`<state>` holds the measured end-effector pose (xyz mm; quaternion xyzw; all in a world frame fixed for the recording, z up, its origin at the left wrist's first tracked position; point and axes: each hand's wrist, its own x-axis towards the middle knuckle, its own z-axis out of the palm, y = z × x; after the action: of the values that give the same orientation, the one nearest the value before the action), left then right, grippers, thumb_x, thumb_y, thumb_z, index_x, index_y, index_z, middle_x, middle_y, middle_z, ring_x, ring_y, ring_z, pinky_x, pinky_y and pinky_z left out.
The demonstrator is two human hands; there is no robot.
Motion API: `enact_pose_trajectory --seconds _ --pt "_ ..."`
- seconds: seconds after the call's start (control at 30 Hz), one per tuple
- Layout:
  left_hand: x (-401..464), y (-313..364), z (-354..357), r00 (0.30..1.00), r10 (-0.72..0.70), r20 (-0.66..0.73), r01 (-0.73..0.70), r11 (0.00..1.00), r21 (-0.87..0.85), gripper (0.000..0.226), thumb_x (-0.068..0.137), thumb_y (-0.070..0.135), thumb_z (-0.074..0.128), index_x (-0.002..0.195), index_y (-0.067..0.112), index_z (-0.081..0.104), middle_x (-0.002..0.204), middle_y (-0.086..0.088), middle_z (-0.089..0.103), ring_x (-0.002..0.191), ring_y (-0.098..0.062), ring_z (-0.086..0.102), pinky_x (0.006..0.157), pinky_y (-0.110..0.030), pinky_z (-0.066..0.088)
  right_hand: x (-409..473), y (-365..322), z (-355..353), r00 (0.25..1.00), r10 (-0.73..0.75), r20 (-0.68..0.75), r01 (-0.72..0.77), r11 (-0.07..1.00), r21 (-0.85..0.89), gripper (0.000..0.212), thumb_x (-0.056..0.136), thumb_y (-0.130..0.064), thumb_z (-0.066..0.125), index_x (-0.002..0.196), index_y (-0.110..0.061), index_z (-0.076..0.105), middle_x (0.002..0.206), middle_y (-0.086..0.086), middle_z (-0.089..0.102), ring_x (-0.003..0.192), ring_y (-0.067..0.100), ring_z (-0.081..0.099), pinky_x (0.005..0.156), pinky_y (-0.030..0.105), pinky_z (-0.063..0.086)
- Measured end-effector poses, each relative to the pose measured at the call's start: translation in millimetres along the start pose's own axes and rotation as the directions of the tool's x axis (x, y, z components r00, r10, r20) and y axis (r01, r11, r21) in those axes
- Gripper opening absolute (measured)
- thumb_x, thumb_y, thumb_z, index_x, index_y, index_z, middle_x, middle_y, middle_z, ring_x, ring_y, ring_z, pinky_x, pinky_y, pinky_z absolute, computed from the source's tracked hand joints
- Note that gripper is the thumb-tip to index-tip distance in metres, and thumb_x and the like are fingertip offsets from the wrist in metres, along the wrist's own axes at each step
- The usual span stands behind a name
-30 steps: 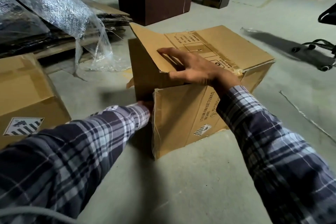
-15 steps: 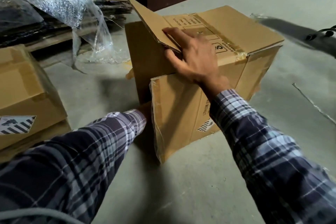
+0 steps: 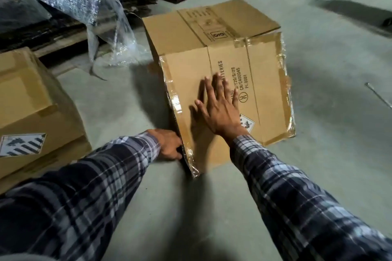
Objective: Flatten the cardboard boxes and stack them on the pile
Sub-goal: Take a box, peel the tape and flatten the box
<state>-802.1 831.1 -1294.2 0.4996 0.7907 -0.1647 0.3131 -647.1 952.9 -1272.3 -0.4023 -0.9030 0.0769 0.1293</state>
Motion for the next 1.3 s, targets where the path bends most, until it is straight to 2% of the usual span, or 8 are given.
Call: enact_pose_trajectory --seconds 0.3,0.43,0.53,0.63,0.77,0.9,1.17,1.3 --pt "43 14 14 1.0 -0.025 -0.003 0.023 0.938 -0.346 0.063 0.099 0.042 0.057 0.157 0.02 0.043 0.161 -0.007 0.047 0.14 -0.033 0.051 0.116 -0.041 0.042 -54 49 76 0.733 0.212 0.646 -0.285 0.958 0.009 0.069 0.103 -0.068 0.025 0.165 -0.041 0.01 0.175 -0.002 -0.011 0.159 0.039 -0.01 0.12 0.074 0.009" --pt "43 35 14 0.968 -0.247 0.039 0.196 0.65 -0.735 0.046 0.095 0.039 0.068 0.131 0.012 0.059 0.124 -0.008 0.065 0.101 -0.023 0.071 0.057 -0.025 0.057 -52 48 74 0.815 0.403 0.416 -0.486 0.867 0.112 0.056 0.099 -0.047 0.058 0.149 -0.028 0.042 0.168 0.007 0.019 0.151 0.044 0.023 0.118 0.062 0.033" --pt "51 44 20 0.957 -0.286 0.054 0.198 0.503 -0.841 0.074 0.085 0.035 0.08 0.147 0.012 0.047 0.132 -0.011 0.059 0.1 -0.025 0.067 0.048 -0.024 0.053 -49 44 53 0.425 0.88 0.212 -0.893 0.37 0.255 0.064 0.093 -0.019 0.069 0.149 -0.014 0.036 0.158 0.019 0.029 0.138 0.043 0.037 0.11 0.052 0.044" --pt "62 44 26 0.944 -0.323 0.068 0.199 0.393 -0.898 0.074 0.082 0.028 0.086 0.144 0.008 0.05 0.123 -0.012 0.067 0.077 -0.017 0.062 0.053 -0.026 0.055 -50 78 56 0.178 0.904 0.39 -0.822 -0.082 0.564 0.094 0.083 -0.019 0.084 0.154 -0.008 0.023 0.144 0.022 0.045 0.127 0.042 0.051 0.107 0.049 0.049" --pt "52 45 13 0.954 -0.299 0.036 0.149 0.363 -0.92 0.048 0.088 0.024 0.083 0.128 0.003 0.066 0.117 -0.011 0.073 0.082 -0.016 0.068 0.068 -0.028 0.06 -63 103 52 0.274 0.671 0.689 -0.477 -0.528 0.703 0.067 0.08 -0.022 0.088 0.126 -0.008 0.042 0.106 0.014 0.058 0.09 0.029 0.061 0.085 0.043 0.06" --pt "39 42 -3 0.967 -0.231 0.104 0.141 0.15 -0.979 0.049 0.092 0.026 0.079 0.133 0.006 0.06 0.142 -0.016 0.062 0.129 -0.037 0.06 0.103 -0.052 0.053 -57 87 40 0.513 0.587 0.627 -0.352 -0.523 0.777 0.032 0.093 -0.012 0.074 0.122 -0.003 0.067 0.102 0.011 0.074 0.071 0.017 0.071 0.054 0.028 0.058" --pt "-15 39 -48 0.972 -0.233 -0.04 -0.111 -0.302 -0.947 0.054 0.096 0.016 0.074 0.144 0.016 0.048 0.137 -0.014 0.065 0.117 -0.034 0.068 0.087 -0.058 0.061 -39 43 -40 0.676 0.531 0.511 -0.182 -0.552 0.814 0.05 0.096 0.001 0.065 0.145 0.002 0.053 0.114 0.016 0.071 0.071 0.017 0.073 0.052 0.026 0.058" --pt "-70 43 -77 0.958 -0.268 -0.102 -0.192 -0.333 -0.923 0.044 0.102 0.012 0.066 0.143 0.017 0.052 0.129 -0.012 0.07 0.111 -0.033 0.072 0.074 -0.051 0.064 -48 22 -91 0.687 0.509 0.519 -0.16 -0.591 0.791 0.057 0.095 0.001 0.067 0.149 -0.001 0.049 0.124 0.019 0.071 0.075 0.02 0.076 0.055 0.028 0.06"
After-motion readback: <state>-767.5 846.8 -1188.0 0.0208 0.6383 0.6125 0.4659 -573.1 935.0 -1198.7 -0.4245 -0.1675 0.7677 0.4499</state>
